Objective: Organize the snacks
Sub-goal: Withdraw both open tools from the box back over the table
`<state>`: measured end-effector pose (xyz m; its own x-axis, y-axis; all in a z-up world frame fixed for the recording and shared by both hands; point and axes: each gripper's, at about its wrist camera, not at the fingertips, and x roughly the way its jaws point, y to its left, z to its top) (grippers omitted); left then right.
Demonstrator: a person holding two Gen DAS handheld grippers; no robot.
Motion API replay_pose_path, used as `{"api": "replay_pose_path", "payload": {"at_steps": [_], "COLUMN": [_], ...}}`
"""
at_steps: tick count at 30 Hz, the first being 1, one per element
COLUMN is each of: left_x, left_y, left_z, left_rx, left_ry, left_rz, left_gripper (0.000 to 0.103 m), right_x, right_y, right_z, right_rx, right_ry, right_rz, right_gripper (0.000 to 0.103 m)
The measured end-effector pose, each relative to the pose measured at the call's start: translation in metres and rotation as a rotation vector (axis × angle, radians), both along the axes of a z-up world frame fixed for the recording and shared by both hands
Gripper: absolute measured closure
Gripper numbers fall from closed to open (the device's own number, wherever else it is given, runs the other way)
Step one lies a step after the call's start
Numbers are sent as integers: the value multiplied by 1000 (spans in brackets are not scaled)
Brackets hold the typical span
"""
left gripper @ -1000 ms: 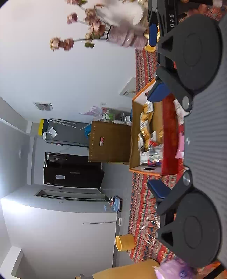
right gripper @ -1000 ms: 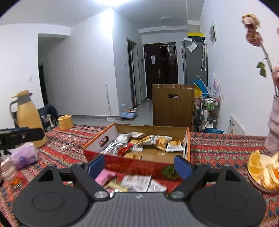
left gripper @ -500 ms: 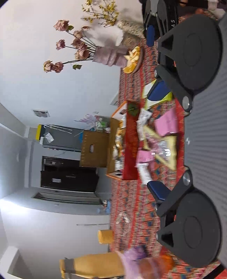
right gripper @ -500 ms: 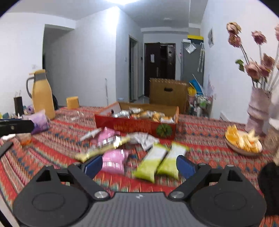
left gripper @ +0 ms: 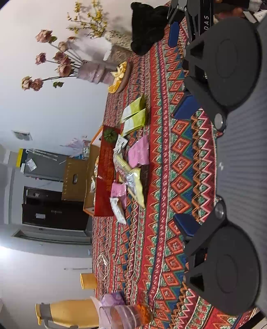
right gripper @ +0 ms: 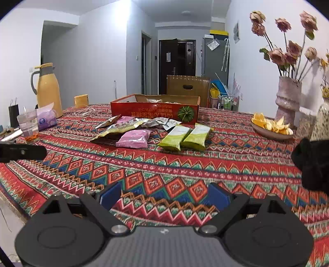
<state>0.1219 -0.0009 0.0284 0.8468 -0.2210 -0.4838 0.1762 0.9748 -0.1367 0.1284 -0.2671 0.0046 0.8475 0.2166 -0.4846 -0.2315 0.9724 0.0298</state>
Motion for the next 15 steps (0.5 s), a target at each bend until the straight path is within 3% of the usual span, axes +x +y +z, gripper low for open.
{"api": "replay_pose_path", "payload": {"at_steps": [15], "left_x": [9], "left_y": [-7], "left_z": [-7], "left_rx": [17], "left_ry": [26], "left_rz": [-21], "left_gripper": [3], "right_x": [1], "right_y": [8], "right_z": [-1], "right_rx": [4], "right_ry": [-7], "right_rz": [11], "right_gripper": [12]}}
